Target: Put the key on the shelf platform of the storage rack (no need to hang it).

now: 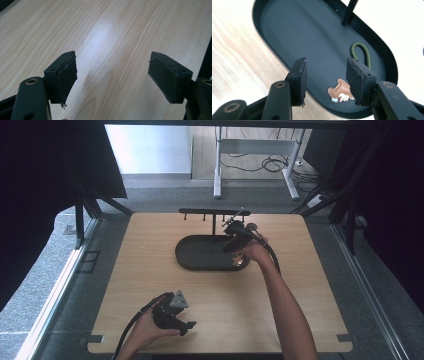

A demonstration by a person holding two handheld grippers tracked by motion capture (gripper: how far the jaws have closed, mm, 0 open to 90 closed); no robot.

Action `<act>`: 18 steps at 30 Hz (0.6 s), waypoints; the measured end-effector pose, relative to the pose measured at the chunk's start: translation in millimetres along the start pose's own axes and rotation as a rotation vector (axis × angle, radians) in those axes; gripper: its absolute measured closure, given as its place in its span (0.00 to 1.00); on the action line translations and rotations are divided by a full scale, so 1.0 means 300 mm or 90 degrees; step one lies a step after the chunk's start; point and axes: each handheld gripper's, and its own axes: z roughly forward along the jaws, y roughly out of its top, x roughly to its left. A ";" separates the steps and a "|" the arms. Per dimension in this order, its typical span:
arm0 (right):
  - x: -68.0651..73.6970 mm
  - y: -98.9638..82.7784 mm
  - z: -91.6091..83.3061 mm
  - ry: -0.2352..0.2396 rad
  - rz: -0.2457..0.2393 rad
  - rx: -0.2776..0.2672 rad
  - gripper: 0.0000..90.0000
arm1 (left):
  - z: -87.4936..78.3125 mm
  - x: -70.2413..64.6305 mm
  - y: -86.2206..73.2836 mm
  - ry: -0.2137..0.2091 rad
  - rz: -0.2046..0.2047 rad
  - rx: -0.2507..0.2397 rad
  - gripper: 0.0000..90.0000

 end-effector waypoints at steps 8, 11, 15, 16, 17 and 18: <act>0.030 -0.060 -0.078 0.006 -0.011 -0.022 0.54 | -0.007 0.006 0.000 0.011 -0.005 -0.008 0.26; 0.042 -0.094 -0.113 0.006 -0.006 -0.039 0.53 | -0.008 0.008 -0.001 0.015 -0.005 -0.007 0.26; 0.054 -0.150 -0.149 0.009 -0.007 -0.052 0.51 | -0.014 0.008 0.001 0.020 -0.003 -0.018 0.27; 0.055 -0.166 -0.156 0.012 -0.009 -0.057 0.51 | -0.015 0.008 0.000 0.021 -0.003 -0.017 0.27; 0.057 -0.182 -0.162 0.014 -0.008 -0.060 0.50 | -0.015 0.010 0.000 0.022 -0.002 -0.016 0.27; 0.060 -0.199 -0.168 0.016 -0.010 -0.062 0.50 | -0.014 0.010 -0.001 0.023 -0.005 -0.016 0.27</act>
